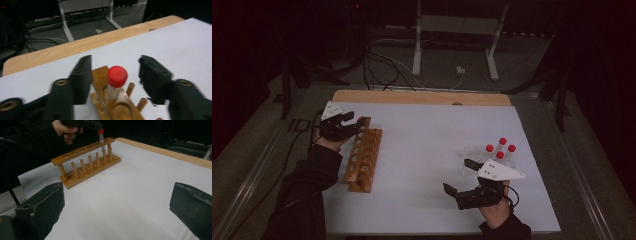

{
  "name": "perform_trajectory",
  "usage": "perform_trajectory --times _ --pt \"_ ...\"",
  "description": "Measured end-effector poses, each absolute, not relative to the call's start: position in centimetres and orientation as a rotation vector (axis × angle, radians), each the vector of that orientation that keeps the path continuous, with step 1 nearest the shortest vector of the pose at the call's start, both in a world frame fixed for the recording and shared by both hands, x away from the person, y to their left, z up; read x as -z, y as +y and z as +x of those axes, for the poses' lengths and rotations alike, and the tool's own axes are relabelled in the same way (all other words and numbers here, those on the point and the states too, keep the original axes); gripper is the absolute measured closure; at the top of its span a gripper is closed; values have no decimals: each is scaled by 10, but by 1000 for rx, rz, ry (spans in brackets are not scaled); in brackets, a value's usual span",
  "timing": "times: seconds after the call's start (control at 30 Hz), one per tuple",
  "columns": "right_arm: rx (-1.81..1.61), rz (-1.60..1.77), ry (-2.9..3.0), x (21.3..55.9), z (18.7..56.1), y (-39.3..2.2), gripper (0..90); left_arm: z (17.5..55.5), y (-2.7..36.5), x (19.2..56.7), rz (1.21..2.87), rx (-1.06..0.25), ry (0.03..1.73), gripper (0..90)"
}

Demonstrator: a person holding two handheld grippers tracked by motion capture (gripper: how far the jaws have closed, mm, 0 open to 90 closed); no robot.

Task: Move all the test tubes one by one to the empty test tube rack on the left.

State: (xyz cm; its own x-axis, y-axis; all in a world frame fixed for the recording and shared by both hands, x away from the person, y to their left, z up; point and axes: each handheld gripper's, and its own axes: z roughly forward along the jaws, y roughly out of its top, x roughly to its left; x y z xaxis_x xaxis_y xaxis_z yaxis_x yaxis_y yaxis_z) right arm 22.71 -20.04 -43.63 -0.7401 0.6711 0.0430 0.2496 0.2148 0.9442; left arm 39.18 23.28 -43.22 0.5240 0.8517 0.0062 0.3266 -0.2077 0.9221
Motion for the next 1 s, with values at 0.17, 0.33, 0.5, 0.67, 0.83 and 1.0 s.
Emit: perform_trajectory --times 0.17,0.33,0.5,0.67,0.83,1.0 --pt "-1538 860 2098 430 226 -205 0 375 234 421 1759 -627 934 160" --pt "-1528 871 2066 426 224 -214 0 355 232 414 1754 -569 883 35" --pt "-1510 883 2031 422 222 -224 0 332 224 417 1788 -520 797 15" --pt "-1475 928 2008 422 220 -234 0 310 216 426 1801 -472 737 15" --pt "-1428 971 1973 426 217 -248 0 290 207 436 1820 -427 686 15" --pt "-1375 1037 1934 431 215 -267 0 273 202 442 1820 -394 650 15"
